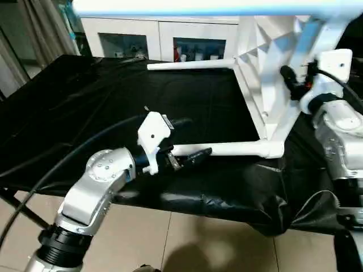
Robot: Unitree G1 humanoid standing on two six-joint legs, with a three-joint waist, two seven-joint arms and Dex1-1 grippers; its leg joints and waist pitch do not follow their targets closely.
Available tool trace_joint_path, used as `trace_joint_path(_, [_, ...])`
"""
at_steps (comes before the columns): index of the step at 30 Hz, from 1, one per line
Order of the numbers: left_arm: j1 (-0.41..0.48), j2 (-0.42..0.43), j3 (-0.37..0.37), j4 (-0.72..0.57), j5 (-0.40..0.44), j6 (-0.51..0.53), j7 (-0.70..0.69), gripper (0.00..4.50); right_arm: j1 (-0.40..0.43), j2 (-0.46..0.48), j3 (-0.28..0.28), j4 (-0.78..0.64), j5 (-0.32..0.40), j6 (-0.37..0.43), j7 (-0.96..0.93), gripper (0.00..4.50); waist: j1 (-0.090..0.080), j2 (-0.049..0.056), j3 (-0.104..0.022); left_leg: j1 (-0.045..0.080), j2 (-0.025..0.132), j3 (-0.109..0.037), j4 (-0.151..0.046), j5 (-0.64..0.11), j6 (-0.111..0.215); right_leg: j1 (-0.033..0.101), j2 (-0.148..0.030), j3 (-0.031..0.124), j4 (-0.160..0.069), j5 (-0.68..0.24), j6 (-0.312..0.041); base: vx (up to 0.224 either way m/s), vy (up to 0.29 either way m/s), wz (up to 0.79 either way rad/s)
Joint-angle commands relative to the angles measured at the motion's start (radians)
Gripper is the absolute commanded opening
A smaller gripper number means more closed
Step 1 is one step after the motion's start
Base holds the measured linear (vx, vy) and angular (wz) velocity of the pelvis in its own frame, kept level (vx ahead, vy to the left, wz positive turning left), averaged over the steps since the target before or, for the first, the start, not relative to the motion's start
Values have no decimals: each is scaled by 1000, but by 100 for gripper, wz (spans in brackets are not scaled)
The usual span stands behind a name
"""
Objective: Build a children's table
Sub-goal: Flip table
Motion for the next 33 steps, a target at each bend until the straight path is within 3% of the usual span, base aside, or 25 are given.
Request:
trace_joint_path(1, [4, 2, -4, -6, -8, 17, -3, 450, 30, 18, 35, 54, -17, 41, 27, 200, -7, -11, -48, 49, 47, -37, -81, -317, -80, 3, -33, 19, -88, -173, -146, 0, 0, 0])
trace_joint_path(2, [2, 1, -3, -4, -10, 24, -4, 450, 29, 23, 34, 56, -14, 43, 30, 255, -8, -15, -49, 49, 47, -37, -81, -312, -78, 4, -33, 20, -87, -166, -146, 0, 0, 0])
trace_joint_path(3, [1, 4, -5, -1, -4, 25, -4, 450, 29, 28, 34, 60, -15, 42, 28, 269, -8, -13, -49, 49, 47, -37, -80, -305, -77, 3, -33, 20, -86, -154, -147, 0, 0, 0])
trace_joint_path(5, [-2, 11, -9, 2, 8, 28, -4, 450, 29, 37, 35, 68, -18, 41, 28, 269, -9, -14, -51, 48, 46, -36, -79, -291, -73, 4, -32, 19, -85, -137, -150, 0, 0, 0])
trace_joint_path(7, [-4, 12, -9, 2, 11, 28, -3, 450, 29, 40, 37, 69, -20, 42, 26, 288, -14, -18, -54, 40, 44, -37, -77, -253, -65, 13, -32, 17, -80, -90, -159, 0, 0, 0])
trace_joint_path(9, [-6, 7, -7, 0, 11, 31, 0, 450, 30, 49, 36, 73, -27, 39, 19, 310, -14, -20, -58, 39, 42, -33, -69, -186, -38, 14, -30, 16, -73, 1, -174, 0, 0, 0])
trace_joint_path(13, [-18, 4, -12, 2, 31, 32, 12, 450, 50, 78, 40, 72, -46, 7, -4, 347, -13, -21, -58, 36, 43, -32, -64, -142, 0, 18, -32, 16, -67, 45, -196, 0, 0, 0])
trace_joint_path(20, [-13, -4, -28, -19, 56, 9, 24, 450, 84, 152, 25, 124, -47, -117, -38, 347, -20, -15, -54, 41, 46, -33, -70, -202, -21, 15, -32, 16, -73, -23, -199, 0, 0, 0])
trace_joint_path(22, [-12, -3, -29, -17, 65, 0, 28, 450, 84, 156, 23, 128, -47, -119, -41, 347, -20, -14, -54, 42, 46, -34, -70, -206, -22, 15, -31, 16, -74, -25, -194, 0, 0, 0])
trace_joint_path(24, [-16, -6, -23, 24, 148, -69, 97, 450, 87, 167, 11, 156, -51, -117, -60, 347, -22, -14, -54, 41, 47, -35, -71, -208, -23, 16, -31, 16, -75, -14, -188, 0, 0, 0])
trace_joint_path(28, [-12, -26, 12, 40, 165, -137, 144, 450, 89, 181, -3, 187, -52, -138, -65, 347, -20, -13, -56, 42, 46, -34, -68, -208, -23, 17, -32, 16, -73, -3, -191, 0, 0, 0])
trace_joint_path(31, [-6, -44, 33, 32, 174, -137, 193, 450, 83, 193, -13, 225, -45, -171, -61, 317, -19, -16, -57, 41, 47, -34, -68, -196, -18, 17, -30, 15, -69, 26, -200, 0, 0, 0])
trace_joint_path(33, [-15, -35, 34, 43, 215, -197, 216, 450, 81, 195, -13, 243, -48, -181, -58, 296, -18, -18, -56, 40, 46, -34, -66, -195, -4, 18, -32, 15, -72, 16, -198, 0, 0, 0])
